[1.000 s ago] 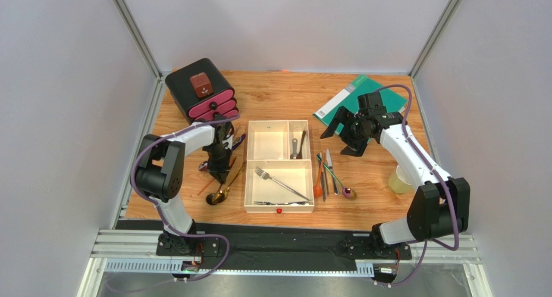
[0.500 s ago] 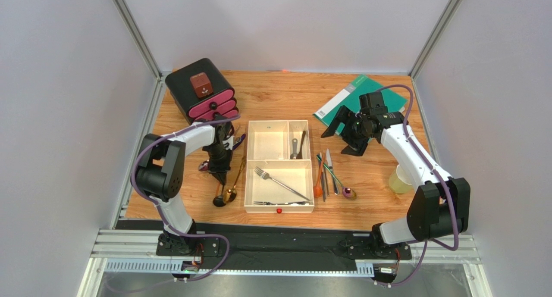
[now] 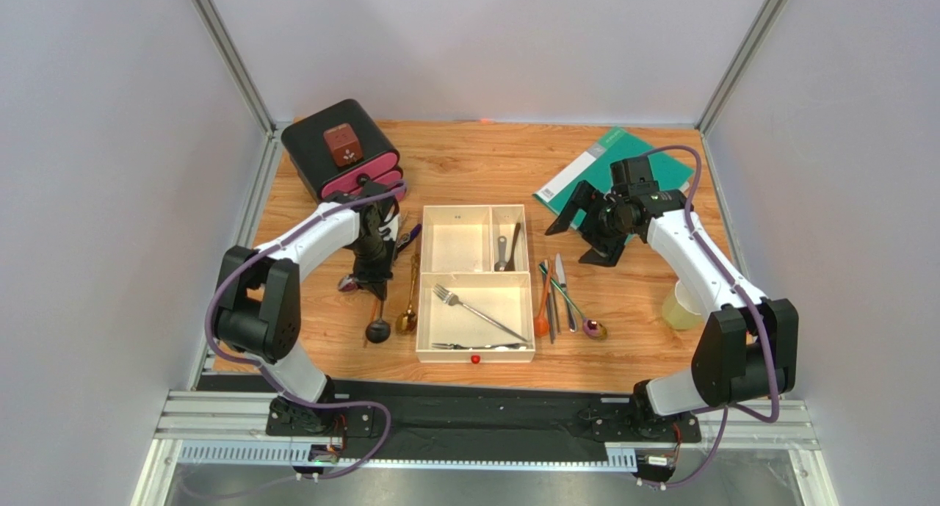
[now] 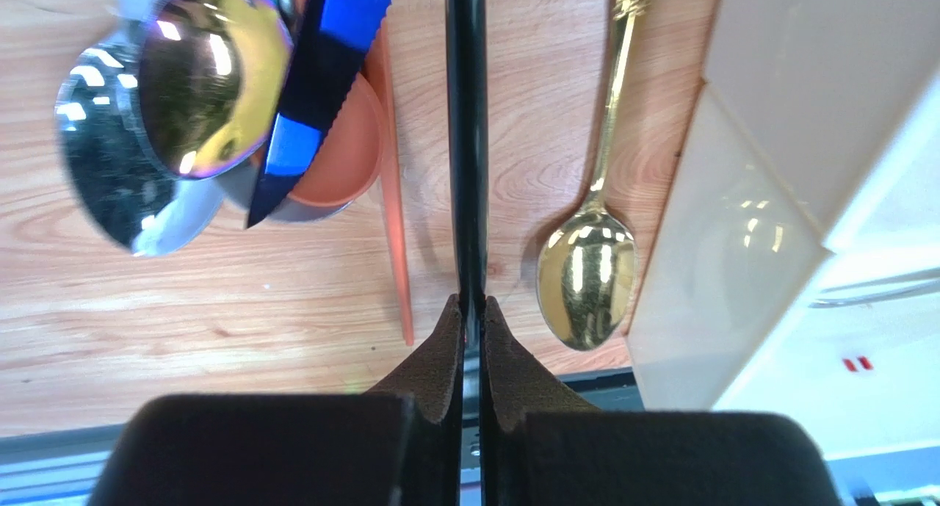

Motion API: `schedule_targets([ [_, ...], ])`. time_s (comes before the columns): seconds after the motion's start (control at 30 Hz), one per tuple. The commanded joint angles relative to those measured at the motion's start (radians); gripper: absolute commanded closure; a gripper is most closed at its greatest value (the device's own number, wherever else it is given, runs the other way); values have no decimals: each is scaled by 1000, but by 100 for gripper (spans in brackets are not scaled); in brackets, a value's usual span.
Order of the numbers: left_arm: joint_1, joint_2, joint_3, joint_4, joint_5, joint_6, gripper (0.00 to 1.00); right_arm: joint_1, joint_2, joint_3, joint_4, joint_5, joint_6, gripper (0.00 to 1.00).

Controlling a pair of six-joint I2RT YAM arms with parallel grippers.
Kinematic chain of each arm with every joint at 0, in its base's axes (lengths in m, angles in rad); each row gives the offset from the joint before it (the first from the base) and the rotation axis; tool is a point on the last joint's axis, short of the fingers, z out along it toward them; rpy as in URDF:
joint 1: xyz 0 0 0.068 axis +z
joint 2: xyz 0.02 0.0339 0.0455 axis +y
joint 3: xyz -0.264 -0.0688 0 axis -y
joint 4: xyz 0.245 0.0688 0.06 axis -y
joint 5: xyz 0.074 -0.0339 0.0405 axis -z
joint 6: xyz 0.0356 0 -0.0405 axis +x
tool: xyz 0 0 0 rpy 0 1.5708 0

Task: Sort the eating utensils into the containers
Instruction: Pick up the spoon from the center of the board.

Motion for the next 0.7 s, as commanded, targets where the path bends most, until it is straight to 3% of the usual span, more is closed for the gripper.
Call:
schedule_targets([
  [0.0, -9, -47, 68, -73, -32, 2, 100, -3, 6, 11, 33, -21, 12, 0],
  [0.27, -13, -64, 118, -108, -23, 4, 100, -5, 5, 17, 33, -20, 9, 0],
  [0.67, -33, -59, 312, -200, 55, -19, 100, -3, 3, 12, 39, -12, 8, 0],
])
